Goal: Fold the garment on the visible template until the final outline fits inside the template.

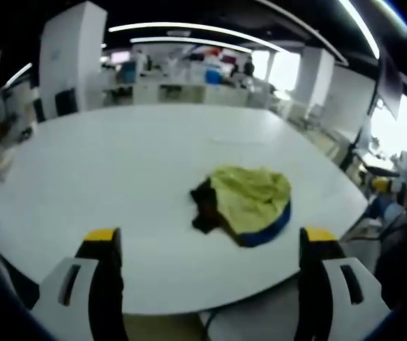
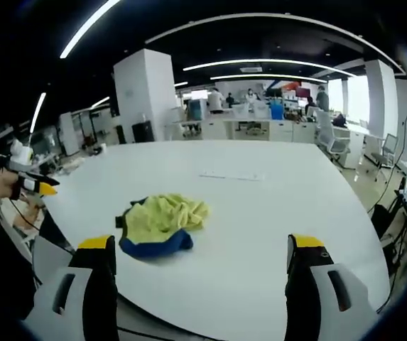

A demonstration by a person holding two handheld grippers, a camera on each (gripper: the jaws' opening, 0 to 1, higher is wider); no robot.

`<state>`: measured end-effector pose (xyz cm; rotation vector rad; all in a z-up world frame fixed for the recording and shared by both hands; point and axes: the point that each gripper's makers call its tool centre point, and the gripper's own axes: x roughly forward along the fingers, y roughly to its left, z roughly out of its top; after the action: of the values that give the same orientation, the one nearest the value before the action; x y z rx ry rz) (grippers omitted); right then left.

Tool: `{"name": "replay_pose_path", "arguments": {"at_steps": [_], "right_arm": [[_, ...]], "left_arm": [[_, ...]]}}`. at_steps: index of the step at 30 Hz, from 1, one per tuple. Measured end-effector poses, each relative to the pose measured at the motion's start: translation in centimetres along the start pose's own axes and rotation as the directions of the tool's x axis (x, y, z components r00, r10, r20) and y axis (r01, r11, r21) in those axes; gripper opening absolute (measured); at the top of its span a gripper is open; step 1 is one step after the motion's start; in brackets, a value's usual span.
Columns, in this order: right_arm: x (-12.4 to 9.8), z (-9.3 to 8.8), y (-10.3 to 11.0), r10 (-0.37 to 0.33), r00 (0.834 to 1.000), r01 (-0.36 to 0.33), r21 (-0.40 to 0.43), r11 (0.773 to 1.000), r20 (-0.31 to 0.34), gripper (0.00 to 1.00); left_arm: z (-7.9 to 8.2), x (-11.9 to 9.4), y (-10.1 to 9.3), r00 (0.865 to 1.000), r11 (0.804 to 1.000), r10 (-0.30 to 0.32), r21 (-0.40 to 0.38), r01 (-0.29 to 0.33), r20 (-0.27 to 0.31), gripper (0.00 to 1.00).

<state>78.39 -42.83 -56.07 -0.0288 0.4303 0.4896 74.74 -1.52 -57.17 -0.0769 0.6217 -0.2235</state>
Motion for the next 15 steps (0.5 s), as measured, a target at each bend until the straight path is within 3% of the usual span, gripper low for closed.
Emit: {"name": "replay_pose_path", "arguments": {"at_steps": [15], "right_arm": [[0.58, -0.02, 0.6, 0.019, 1.0, -0.019, -0.008, 1.0, -0.021, 0.98]], "left_arm": [[0.0, -0.24, 0.24, 1.0, 1.0, 0.006, -0.007, -0.006, 0.005, 1.0]]}}
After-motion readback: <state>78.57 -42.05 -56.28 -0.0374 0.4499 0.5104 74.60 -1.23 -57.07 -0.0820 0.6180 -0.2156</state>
